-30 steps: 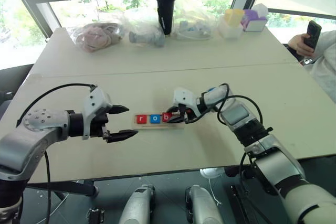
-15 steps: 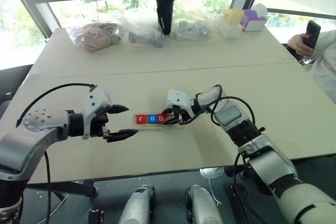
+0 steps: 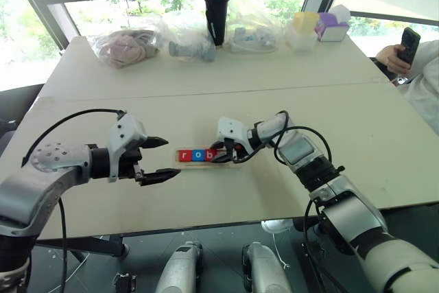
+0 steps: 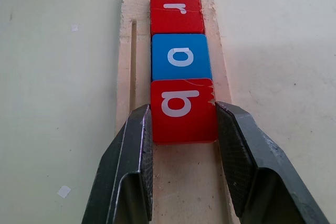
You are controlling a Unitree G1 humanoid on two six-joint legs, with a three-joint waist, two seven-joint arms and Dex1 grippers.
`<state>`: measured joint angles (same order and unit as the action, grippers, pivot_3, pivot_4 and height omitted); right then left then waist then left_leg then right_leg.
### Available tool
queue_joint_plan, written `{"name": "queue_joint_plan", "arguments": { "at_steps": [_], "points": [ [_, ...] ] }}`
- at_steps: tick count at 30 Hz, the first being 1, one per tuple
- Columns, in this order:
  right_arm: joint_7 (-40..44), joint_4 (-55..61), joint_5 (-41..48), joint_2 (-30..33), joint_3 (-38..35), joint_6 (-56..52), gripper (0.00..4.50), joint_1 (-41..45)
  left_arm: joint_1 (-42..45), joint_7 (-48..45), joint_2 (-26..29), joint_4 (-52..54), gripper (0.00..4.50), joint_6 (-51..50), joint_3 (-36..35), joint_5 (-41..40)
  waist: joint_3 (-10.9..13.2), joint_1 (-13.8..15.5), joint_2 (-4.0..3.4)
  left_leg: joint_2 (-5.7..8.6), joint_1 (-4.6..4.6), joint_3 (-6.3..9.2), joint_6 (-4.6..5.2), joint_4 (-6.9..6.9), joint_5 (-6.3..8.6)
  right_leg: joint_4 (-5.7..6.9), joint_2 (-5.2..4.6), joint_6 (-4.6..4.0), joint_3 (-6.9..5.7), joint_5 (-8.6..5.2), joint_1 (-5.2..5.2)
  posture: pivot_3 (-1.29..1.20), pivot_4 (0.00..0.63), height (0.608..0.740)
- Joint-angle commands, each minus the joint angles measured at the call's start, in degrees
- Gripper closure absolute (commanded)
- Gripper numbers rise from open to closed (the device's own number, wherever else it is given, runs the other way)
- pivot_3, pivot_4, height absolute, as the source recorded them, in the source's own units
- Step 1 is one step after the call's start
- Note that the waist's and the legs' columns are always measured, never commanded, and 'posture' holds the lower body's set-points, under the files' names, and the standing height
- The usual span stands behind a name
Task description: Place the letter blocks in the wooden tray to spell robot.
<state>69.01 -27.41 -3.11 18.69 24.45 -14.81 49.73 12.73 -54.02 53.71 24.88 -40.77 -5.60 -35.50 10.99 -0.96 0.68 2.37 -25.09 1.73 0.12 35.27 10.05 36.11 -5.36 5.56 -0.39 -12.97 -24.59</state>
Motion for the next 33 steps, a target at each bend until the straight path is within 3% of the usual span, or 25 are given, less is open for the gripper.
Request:
{"name": "queue_joint_plan", "arguments": {
  "at_steps": [1, 3, 4, 5, 9, 13, 19, 23, 27, 33],
  "points": [
    [0.6, 1.1, 0.8, -0.4, -0.9, -0.5, 2.30, 1.1, 0.7, 0.0, 0.0, 0.8, 0.00, 0.8, -1.0, 0.2, 0.0, 0.0, 0.00, 0.00, 0.00, 0.00, 0.00, 0.00, 0.00, 0.00, 0.00, 0.00, 0.00, 0.00, 0.00, 0.00, 0.150, 0.740],
    [0.1, 1.2, 0.9, -0.5, -1.2, -0.6, 1.39, 1.3, 0.7, 0.0, 0.0, 0.7, 0.00, 0.8, -1.0, 0.3, 0.0, 0.0, 0.00, 0.00, 0.00, 0.00, 0.00, 0.00, 0.00, 0.00, 0.00, 0.00, 0.00, 0.00, 0.00, 0.00, 0.150, 0.740],
    [0.0, 1.3, 1.0, -0.5, -1.5, -0.6, 0.73, 1.4, 0.7, 0.0, 0.0, 0.7, 0.00, 0.8, -1.0, 0.3, 0.0, 0.0, 0.00, 0.00, 0.00, 0.00, 0.00, 0.00, 0.00, 0.00, 0.00, 0.00, 0.00, 0.00, 0.00, 0.00, 0.150, 0.740],
    [-0.1, 1.8, 1.3, -0.5, -1.9, -0.7, 0.48, 1.6, 0.7, 0.0, 0.0, 0.7, 0.00, 0.8, -1.0, 0.3, 0.0, 0.0, 0.00, 0.00, 0.00, 0.00, 0.00, 0.00, 0.00, 0.00, 0.00, 0.00, 0.00, 0.00, 0.00, 0.00, 0.150, 0.740],
    [-2.8, 4.0, 3.1, -0.7, -5.2, -1.8, 0.48, 2.8, 0.7, 0.0, 0.0, 0.6, 0.00, 0.9, -0.9, 0.5, 0.0, 0.0, -0.01, 0.00, 0.00, 0.00, 0.00, 0.00, 0.00, 0.00, 0.00, 0.00, 0.00, 0.00, 0.00, 0.00, 0.150, 0.740],
    [-12.6, 8.3, 7.5, -1.1, -15.3, -5.5, 0.48, 4.0, 1.0, 0.3, -0.4, 0.9, 0.00, 1.1, -0.9, 0.4, 0.0, 0.1, -0.01, 0.00, 0.00, 0.01, -0.01, -0.01, 0.00, 0.00, 0.00, 0.00, 0.01, 0.00, -0.01, 0.00, 0.150, 0.740],
    [-28.7, 24.9, 13.4, 2.3, -31.8, -24.7, 0.48, -2.8, 2.0, 1.4, -1.8, 1.4, 0.00, 0.6, -2.3, -1.0, 0.0, 0.8, 0.04, 0.04, -0.02, 0.02, -0.04, -0.04, 0.02, -0.05, -0.10, -0.01, 0.02, -0.01, 0.01, 0.00, 0.150, 0.740],
    [-36.7, 38.2, 15.8, 3.1, -37.4, -42.3, 0.48, -9.3, 1.0, 0.7, -1.7, 2.2, 0.00, -0.3, -2.9, -2.3, 0.0, 0.4, 0.03, 0.03, -0.02, -0.01, -0.02, -0.11, 0.02, -0.05, -0.19, -0.04, 0.05, -0.02, -0.03, 0.00, 0.150, 0.740],
    [-44.5, 47.6, 14.2, 2.1, -36.8, -54.8, 0.48, -15.6, 1.6, 0.2, -2.0, 1.3, 0.00, -0.1, -1.0, -1.7, 0.0, -0.1, -0.01, -0.03, -0.04, -0.03, -0.01, -0.14, 0.01, -0.01, -0.21, -0.07, 0.11, -0.03, -0.12, 0.00, 0.150, 0.740],
    [-49.8, 47.7, 12.9, -0.3, -30.7, -53.5, 0.48, -20.8, 3.5, -0.4, -2.8, -0.2, 0.00, 0.5, 1.1, -0.8, 0.0, 0.1, -0.01, -0.04, -0.05, -0.06, 0.00, -0.09, 0.01, -0.07, -0.19, -0.13, 0.09, -0.01, -0.09, 0.00, 0.150, 0.740]
  ]
}}
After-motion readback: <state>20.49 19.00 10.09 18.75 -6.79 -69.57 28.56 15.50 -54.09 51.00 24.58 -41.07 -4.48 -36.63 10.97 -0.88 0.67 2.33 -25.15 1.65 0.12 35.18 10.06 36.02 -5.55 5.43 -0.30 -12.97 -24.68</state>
